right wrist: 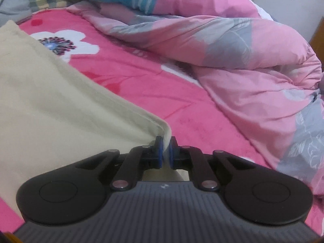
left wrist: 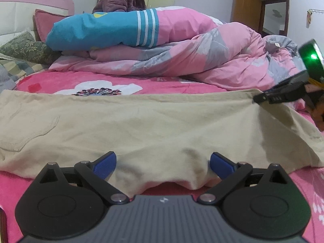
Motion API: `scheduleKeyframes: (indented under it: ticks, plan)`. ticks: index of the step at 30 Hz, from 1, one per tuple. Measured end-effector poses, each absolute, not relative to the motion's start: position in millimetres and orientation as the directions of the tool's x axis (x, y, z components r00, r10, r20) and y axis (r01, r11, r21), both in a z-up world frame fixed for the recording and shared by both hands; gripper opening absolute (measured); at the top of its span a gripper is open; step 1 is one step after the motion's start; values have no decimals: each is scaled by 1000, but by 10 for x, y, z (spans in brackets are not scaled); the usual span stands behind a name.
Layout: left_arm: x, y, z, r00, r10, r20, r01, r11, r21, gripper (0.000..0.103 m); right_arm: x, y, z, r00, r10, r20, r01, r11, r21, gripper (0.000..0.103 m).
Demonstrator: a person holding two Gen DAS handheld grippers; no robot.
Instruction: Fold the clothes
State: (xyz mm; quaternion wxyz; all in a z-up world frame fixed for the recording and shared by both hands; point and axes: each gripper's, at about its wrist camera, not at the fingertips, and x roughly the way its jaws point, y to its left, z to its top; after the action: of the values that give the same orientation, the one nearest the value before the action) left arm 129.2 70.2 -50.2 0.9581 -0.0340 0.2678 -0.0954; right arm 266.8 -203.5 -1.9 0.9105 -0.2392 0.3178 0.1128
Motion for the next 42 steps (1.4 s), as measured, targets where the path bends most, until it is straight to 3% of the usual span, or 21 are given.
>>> scheduleKeyframes:
  ticks: [16,19,21,22,24,28,33,37,42]
  plan:
    - [1303,685,-522,838,-198,-509,160,980,-117,100,3002,-2012,-423,748,-5,-663,-345,852,-395,5]
    - [1309,680,-532,836,-196,-513,160,981,-114,100,3010,-2062,-499,704,2,-710,-371,854,-365,6]
    - [1309,675,-535,834,-194,-517,160,981,-110,100,2982,-2086,-478,703,-8,-712,-381,840,-386,13]
    - [1307,676,-536,834,-194,-517,160,981,-110,100,2968,-2098,-467,702,-13,-712,-387,833,-396,27]
    - [1299,683,-539,834,-197,-515,161,980,-115,100,2911,-2125,-353,714,-4,-700,-391,828,-403,43]
    - [1296,695,-547,835,-202,-512,163,979,-121,100,2709,-2036,34,740,189,-646,-494,804,-331,54]
    - [1304,669,-551,835,-193,-515,162,981,-105,101,2807,-1383,-34,647,384,-658,-677,687,-265,52]
    - [1304,670,-554,835,-195,-514,163,981,-106,101,3047,-860,-299,584,411,-700,-751,600,-274,37]
    - [1299,671,-560,836,-197,-512,165,980,-108,101,3265,-642,-446,554,420,-718,-776,574,-263,34]
